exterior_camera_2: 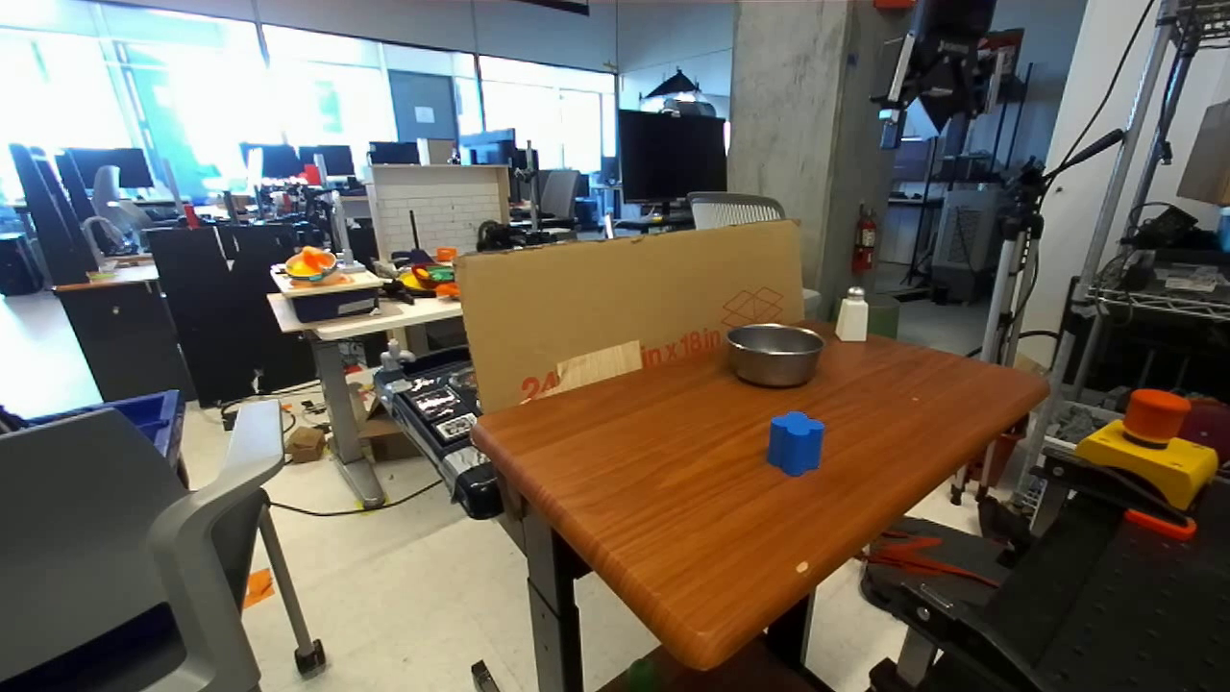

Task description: Put the salt cellar in the silver bowl.

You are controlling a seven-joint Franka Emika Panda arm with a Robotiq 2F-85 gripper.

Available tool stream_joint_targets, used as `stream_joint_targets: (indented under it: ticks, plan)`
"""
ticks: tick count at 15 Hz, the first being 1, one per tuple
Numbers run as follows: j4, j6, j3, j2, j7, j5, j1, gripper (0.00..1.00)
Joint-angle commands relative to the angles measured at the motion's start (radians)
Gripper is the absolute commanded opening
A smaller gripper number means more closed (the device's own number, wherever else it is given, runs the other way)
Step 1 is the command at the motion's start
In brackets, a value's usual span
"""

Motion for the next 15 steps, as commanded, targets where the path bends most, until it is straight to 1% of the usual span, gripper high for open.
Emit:
stream_joint_targets:
  ticks: [1, 4, 8, 15]
  plan:
    - [0.190, -0.024, 0.011, 0.177, 0.028, 0.043, -0.043, 1.00]
    - [0.282, -0.017, 0.023, 0.278, 0.035, 0.077, -0.073, 1.00]
    - [0.378, 0.015, 0.027, 0.400, 0.097, 0.075, -0.087, 1.00]
    - [0.460, 0.076, 0.015, 0.542, 0.191, 0.028, -0.072, 1.00]
